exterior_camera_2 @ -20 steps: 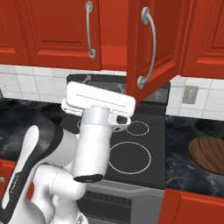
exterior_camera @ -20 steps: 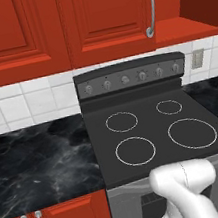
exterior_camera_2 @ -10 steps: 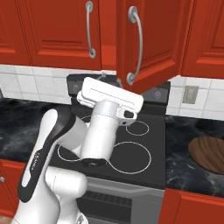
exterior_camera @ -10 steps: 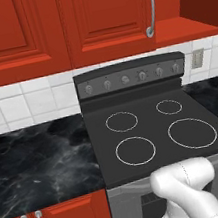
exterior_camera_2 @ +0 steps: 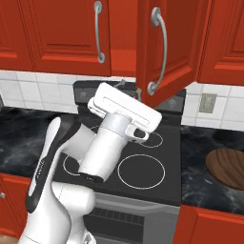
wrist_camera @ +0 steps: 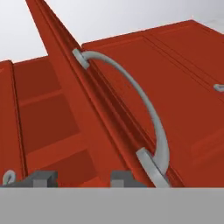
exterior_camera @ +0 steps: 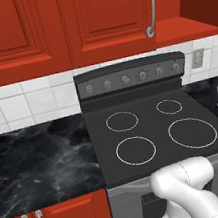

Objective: Open the cabinet. Pick the bowls from the counter and place them in the cabinet. Then close the cabinet.

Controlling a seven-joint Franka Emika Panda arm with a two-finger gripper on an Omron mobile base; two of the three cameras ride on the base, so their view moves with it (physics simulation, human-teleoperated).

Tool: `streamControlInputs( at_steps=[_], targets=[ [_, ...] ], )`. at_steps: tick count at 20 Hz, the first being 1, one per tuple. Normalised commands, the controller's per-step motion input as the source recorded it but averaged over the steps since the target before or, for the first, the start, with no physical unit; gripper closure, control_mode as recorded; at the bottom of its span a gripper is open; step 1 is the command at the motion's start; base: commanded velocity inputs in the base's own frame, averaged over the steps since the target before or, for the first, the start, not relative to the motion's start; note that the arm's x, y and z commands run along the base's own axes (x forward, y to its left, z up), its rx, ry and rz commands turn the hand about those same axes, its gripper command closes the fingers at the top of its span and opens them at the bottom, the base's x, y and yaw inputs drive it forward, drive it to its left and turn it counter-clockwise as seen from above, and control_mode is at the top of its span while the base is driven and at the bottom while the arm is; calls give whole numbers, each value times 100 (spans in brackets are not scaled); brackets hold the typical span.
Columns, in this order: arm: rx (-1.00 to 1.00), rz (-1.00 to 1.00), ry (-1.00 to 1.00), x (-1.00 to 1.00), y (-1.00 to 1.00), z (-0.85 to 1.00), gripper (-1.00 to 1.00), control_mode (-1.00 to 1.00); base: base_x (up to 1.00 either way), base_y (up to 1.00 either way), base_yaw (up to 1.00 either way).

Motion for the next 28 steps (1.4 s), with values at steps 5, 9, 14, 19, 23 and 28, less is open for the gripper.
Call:
streamControlInputs(
  at_steps=[5,9,14,19,23,28],
  targets=[
    [28,-22,0,4,-100,-2,-100,-100,0,0,0],
    [27,-16,10,50,-100,-46,-100,-100,0,0,0],
    [5,-3,2,-20,-14,-29,-100,-100,0,0,0],
    [0,2,-1,-100,55,8,-100,-100,0,0,0],
    [-11,3,1,-91,82,34,-100,-100,0,0,0],
    [-33,5,17,-27,99,75,-100,-100,0,0,0]
  ],
)
